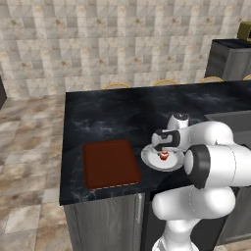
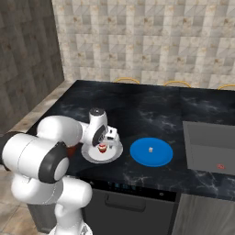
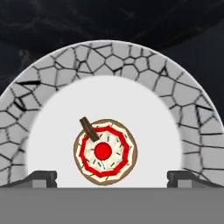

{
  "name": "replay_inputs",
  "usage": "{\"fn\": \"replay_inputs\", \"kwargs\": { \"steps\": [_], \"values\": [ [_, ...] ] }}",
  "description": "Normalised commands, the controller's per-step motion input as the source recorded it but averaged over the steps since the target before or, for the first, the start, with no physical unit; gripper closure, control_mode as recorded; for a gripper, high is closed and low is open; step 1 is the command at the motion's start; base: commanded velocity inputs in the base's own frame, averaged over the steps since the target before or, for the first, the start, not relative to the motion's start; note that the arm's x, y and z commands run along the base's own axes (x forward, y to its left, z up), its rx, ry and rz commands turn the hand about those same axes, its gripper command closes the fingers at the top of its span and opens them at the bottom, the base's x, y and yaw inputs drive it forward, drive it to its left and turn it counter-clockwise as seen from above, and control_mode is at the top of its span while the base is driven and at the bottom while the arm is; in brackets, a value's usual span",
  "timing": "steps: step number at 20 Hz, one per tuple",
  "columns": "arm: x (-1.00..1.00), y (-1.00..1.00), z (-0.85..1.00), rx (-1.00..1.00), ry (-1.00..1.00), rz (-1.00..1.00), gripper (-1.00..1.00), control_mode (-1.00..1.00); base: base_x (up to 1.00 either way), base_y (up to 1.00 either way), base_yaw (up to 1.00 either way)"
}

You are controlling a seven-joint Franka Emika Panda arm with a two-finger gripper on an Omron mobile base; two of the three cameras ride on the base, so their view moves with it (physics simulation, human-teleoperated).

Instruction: Move the dessert items from the plates to the tray.

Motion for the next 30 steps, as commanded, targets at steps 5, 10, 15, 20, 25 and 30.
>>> {"fn": "replay_inputs", "kwargs": {
  "steps": [5, 10, 15, 20, 25, 30],
  "values": [
    [0.10, 0.02, -0.15, 0.00, 0.00, 0.00, -1.00, -1.00, 0.00, 0.00, 0.00],
    [0.23, 0.08, -0.09, 0.00, 0.00, 0.00, -1.00, -1.00, 0.00, 0.00, 0.00],
    [0.12, 0.02, -0.07, 0.00, 0.00, 0.00, -1.00, -1.00, 0.00, 0.00, 0.00],
    [0.00, 0.00, -0.09, 0.00, 0.00, 0.00, 1.00, -1.00, 0.00, 0.00, 0.00],
    [0.00, 0.00, 0.01, 0.00, -0.01, 0.00, 1.00, -1.00, 0.00, 0.00, 0.00],
    [-0.04, 0.02, 0.56, 0.09, -0.11, 0.00, 1.00, -1.00, 0.00, 0.00, 0.00]
  ]
}}
